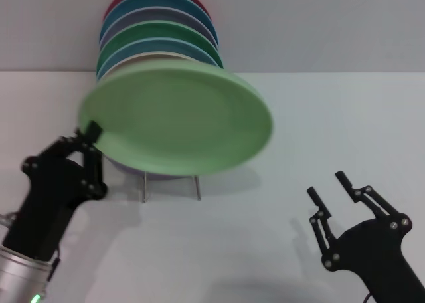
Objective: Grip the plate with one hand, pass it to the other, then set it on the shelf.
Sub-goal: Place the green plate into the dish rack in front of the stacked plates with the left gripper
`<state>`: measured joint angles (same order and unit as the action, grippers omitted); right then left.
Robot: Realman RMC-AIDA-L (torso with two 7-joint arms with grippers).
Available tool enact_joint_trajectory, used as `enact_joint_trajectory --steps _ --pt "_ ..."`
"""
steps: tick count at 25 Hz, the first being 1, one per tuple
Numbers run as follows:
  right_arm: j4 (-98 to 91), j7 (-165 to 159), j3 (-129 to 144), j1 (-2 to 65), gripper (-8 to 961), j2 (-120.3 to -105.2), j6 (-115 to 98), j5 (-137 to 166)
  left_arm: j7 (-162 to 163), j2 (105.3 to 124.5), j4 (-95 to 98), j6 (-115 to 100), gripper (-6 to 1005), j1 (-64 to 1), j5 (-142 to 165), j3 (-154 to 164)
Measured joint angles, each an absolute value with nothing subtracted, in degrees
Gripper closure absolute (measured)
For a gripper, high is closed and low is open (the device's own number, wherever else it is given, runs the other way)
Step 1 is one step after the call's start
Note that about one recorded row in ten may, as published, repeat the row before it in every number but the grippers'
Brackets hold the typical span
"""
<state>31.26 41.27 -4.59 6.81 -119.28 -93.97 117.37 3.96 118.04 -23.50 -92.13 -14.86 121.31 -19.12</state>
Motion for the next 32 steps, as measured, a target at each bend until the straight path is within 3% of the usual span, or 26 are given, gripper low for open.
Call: enact_joint_trajectory --steps 32 --pt "26.19 38.84 -11.96 7.75 616 -119.27 -94.21 115.39 -3.39 118.85 -16.72 -83.74 963 -18.19 121.56 -23.17"
